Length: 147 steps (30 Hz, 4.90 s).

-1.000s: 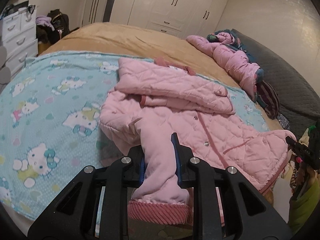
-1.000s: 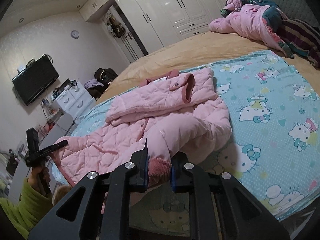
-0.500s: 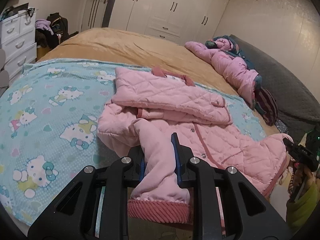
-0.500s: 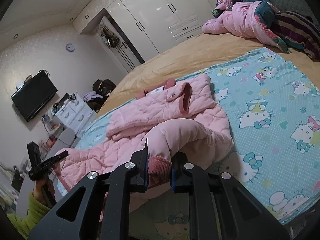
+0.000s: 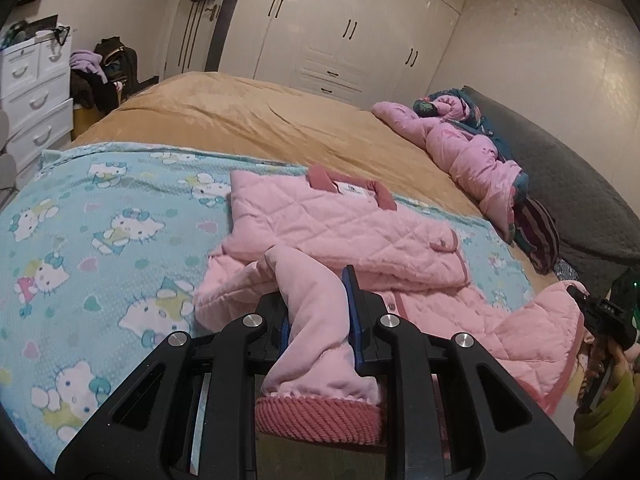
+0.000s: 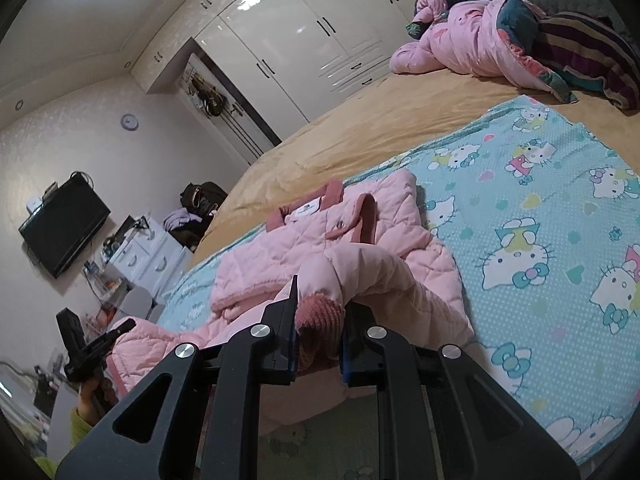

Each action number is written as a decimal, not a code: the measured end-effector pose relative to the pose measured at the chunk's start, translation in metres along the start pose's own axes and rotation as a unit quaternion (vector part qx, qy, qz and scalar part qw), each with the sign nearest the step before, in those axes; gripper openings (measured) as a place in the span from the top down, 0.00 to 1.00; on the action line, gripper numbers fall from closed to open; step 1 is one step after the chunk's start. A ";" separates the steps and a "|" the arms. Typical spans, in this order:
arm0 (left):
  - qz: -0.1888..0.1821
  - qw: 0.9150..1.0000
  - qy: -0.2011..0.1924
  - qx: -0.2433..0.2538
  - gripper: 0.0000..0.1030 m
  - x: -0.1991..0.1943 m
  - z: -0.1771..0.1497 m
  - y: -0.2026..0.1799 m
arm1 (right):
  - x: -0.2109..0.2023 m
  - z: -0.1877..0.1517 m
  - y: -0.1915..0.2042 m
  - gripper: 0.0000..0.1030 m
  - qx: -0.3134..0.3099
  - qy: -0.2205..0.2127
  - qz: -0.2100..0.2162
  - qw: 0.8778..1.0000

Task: Fold large clothes
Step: 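Lift the hem with both tools and fold it over toward the collar, then lower the hem onto the coat and open both tools, then grasp the folded coat's edge with the left tool while the right tool grasps beside it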

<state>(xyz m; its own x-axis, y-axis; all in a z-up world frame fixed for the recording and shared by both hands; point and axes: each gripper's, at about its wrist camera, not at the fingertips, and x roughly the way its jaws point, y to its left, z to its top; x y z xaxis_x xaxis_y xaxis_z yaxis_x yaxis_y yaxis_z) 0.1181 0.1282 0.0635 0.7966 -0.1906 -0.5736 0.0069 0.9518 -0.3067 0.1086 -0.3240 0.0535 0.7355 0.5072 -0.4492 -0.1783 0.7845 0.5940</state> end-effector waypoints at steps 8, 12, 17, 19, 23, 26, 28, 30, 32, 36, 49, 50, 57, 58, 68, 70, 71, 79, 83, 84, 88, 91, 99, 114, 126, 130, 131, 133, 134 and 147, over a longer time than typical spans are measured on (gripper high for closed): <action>-0.001 1.000 -0.019 -0.017 0.86 0.021 0.028 0.013 | 0.019 0.035 0.004 0.87 -0.007 -0.012 -0.011 1.000; 0.000 0.999 -0.034 -0.026 0.86 0.030 0.041 0.018 | 0.028 0.052 0.007 0.87 -0.011 -0.022 -0.016 1.000; 0.002 0.998 -0.049 -0.033 0.86 0.041 0.056 0.023 | 0.041 0.071 0.012 0.87 -0.018 -0.038 -0.020 0.999; 0.003 0.998 -0.053 -0.038 0.86 0.045 0.061 0.026 | 0.047 0.079 0.014 0.87 -0.022 -0.045 -0.022 0.999; 0.011 0.997 -0.063 -0.040 0.86 0.054 0.070 0.029 | 0.058 0.093 0.015 0.87 -0.021 -0.056 -0.025 0.998; 0.016 0.997 -0.065 -0.036 0.86 0.060 0.074 0.030 | 0.068 0.102 0.013 0.87 -0.022 -0.058 -0.033 0.998; 0.018 0.997 -0.064 -0.034 0.86 0.065 0.076 0.032 | 0.075 0.107 0.012 0.87 -0.022 -0.059 -0.036 0.997; 0.019 0.997 -0.064 -0.035 0.86 0.070 0.079 0.034 | 0.083 0.112 0.013 0.87 -0.026 -0.061 -0.042 0.997; 0.020 0.997 -0.063 -0.035 0.86 0.075 0.084 0.035 | 0.088 0.115 0.014 0.87 -0.029 -0.064 -0.047 0.996; 0.023 0.997 -0.063 -0.032 0.86 0.086 0.092 0.036 | 0.098 0.122 0.011 0.87 -0.030 -0.068 -0.055 0.996; 0.027 0.997 -0.052 -0.040 0.86 0.128 0.112 0.046 | 0.150 0.146 -0.005 0.87 -0.040 -0.046 -0.111 0.992; 0.027 0.997 -0.050 -0.042 0.86 0.131 0.113 0.050 | 0.156 0.148 -0.007 0.87 -0.040 -0.044 -0.117 0.991; 0.026 0.998 -0.032 -0.057 0.86 0.157 0.112 0.067 | 0.197 0.154 -0.012 0.87 -0.052 -0.028 -0.150 0.987; 0.025 0.998 -0.030 -0.059 0.86 0.160 0.112 0.068 | 0.203 0.155 -0.013 0.87 -0.055 -0.026 -0.155 0.986; 0.022 0.996 -0.021 -0.083 0.86 0.188 0.111 0.095 | 0.260 0.178 -0.009 0.87 -0.077 -0.007 -0.175 0.982; 0.023 0.996 -0.024 -0.087 0.86 0.190 0.111 0.099 | 0.276 0.183 -0.011 0.87 -0.075 -0.003 -0.178 0.981; 0.023 0.995 -0.025 -0.089 0.86 0.193 0.111 0.101 | 0.283 0.185 -0.012 0.87 -0.073 -0.001 -0.181 0.981; 0.032 0.995 -0.003 -0.099 0.84 0.223 0.101 0.112 | 0.340 0.170 -0.041 0.87 -0.062 0.034 -0.221 0.973; 0.033 0.994 0.010 -0.105 0.83 0.236 0.095 0.115 | 0.360 0.161 -0.052 0.87 -0.051 0.065 -0.234 0.969; 0.034 0.994 0.011 -0.102 0.82 0.236 0.095 0.115 | 0.364 0.160 -0.054 0.87 -0.046 0.072 -0.237 0.968; 0.042 0.995 0.011 -0.088 0.83 0.235 0.098 0.108 | 0.366 0.162 -0.059 0.82 -0.018 0.083 -0.223 0.971; 0.041 0.995 0.012 -0.085 0.83 0.234 0.099 0.108 | 0.353 0.168 -0.058 0.75 0.005 0.079 -0.196 0.977; 0.037 0.996 0.012 -0.080 0.81 0.231 0.101 0.102 | 0.291 0.159 -0.006 0.05 -0.055 0.007 -0.195 0.979; -0.028 0.995 -0.027 -0.093 0.39 0.192 0.122 0.092 | 0.368 0.005 0.121 0.05 -0.247 0.173 -0.111 0.947; 0.063 0.994 -0.075 -0.054 0.09 0.158 0.133 0.114 | 0.361 0.044 0.098 0.05 -0.172 0.119 -0.060 0.976; 0.065 0.995 0.002 -0.078 0.09 0.216 0.106 0.152 | 0.309 0.095 0.050 0.05 -0.145 0.050 -0.117 0.981; 0.066 0.994 0.026 -0.083 0.09 0.231 0.099 0.158 | 0.303 0.104 0.037 0.05 -0.140 0.044 -0.137 0.980; 0.050 0.994 0.049 -0.082 0.09 0.242 0.091 0.163 | 0.291 0.118 0.009 0.05 -0.136 0.040 -0.188 0.972; 0.025 0.994 0.063 -0.087 0.09 0.248 0.087 0.164 | 0.288 0.122 -0.003 0.05 -0.142 0.045 -0.218 0.965; 0.014 0.999 0.041 0.005 0.86 0.251 0.090 0.121 | 0.294 0.112 -0.060 0.83 -0.135 0.073 -0.193 0.969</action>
<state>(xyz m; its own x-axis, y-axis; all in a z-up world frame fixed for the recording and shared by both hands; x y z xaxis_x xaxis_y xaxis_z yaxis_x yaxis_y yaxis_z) 0.3730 0.2168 -0.0491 0.7440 -0.1826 -0.6427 -0.0082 0.9594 -0.2820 0.4091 -0.2618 -0.0398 0.6838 0.1870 -0.7053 -0.0868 0.9806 0.1758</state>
